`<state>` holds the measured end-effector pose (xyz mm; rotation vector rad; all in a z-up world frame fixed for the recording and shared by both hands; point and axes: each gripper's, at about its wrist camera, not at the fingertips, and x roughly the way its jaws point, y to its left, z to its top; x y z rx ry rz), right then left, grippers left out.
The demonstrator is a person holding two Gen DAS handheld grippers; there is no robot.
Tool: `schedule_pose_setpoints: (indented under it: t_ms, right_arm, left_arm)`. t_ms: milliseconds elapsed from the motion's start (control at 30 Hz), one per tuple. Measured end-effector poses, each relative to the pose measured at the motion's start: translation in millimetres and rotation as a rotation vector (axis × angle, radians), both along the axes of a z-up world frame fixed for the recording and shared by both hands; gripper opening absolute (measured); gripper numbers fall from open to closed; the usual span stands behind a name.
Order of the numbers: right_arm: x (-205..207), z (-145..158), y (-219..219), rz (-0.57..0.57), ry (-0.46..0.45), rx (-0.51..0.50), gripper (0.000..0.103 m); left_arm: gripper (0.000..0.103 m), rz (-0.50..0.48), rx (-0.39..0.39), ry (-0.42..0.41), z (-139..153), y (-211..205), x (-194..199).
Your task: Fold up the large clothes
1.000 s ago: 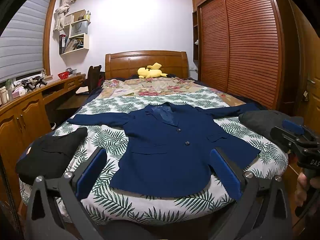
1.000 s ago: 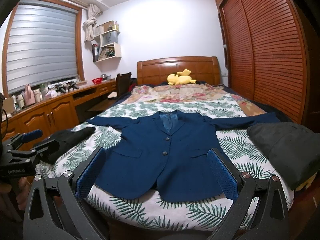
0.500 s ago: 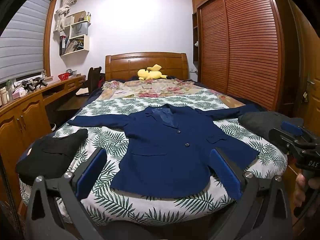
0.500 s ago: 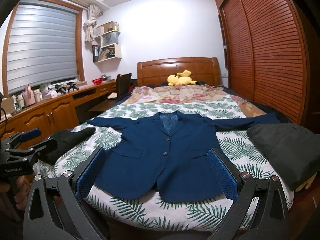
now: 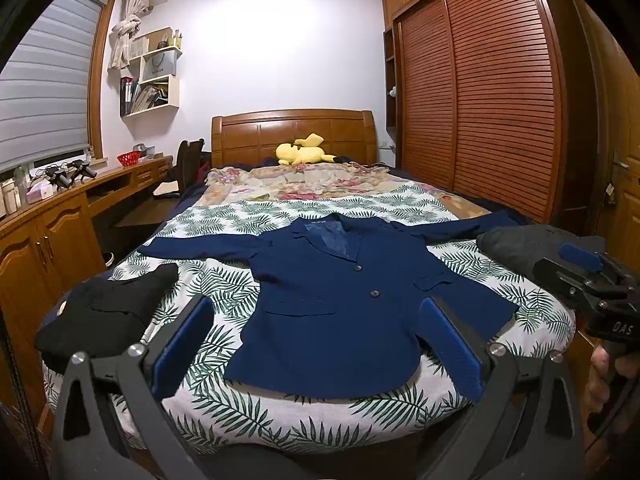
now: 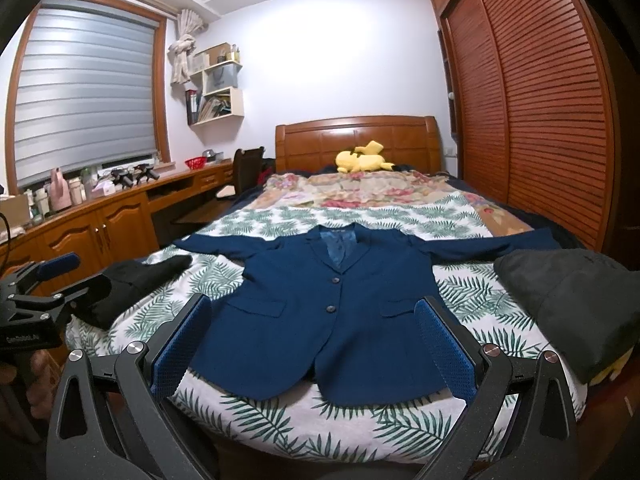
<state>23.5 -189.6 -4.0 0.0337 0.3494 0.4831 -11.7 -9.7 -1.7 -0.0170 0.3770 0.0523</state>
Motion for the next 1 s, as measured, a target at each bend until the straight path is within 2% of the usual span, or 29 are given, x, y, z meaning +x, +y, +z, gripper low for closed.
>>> schedule_pose_setpoints:
  t_ms: [300,1000]
  right_arm:
    - [-1.5,10.8,0.4,0.001,-0.009,0.004,0.103]
    - [2.0,4.9,2.6,0.016,0.019,0.001,0.103]
  left_arm:
    - [0.103,-0.002,0.004,-0.008,1.3,0.0,-2.4]
    - [0.103,0.006,-0.007,0.017,-5.9,3.8,3.5]
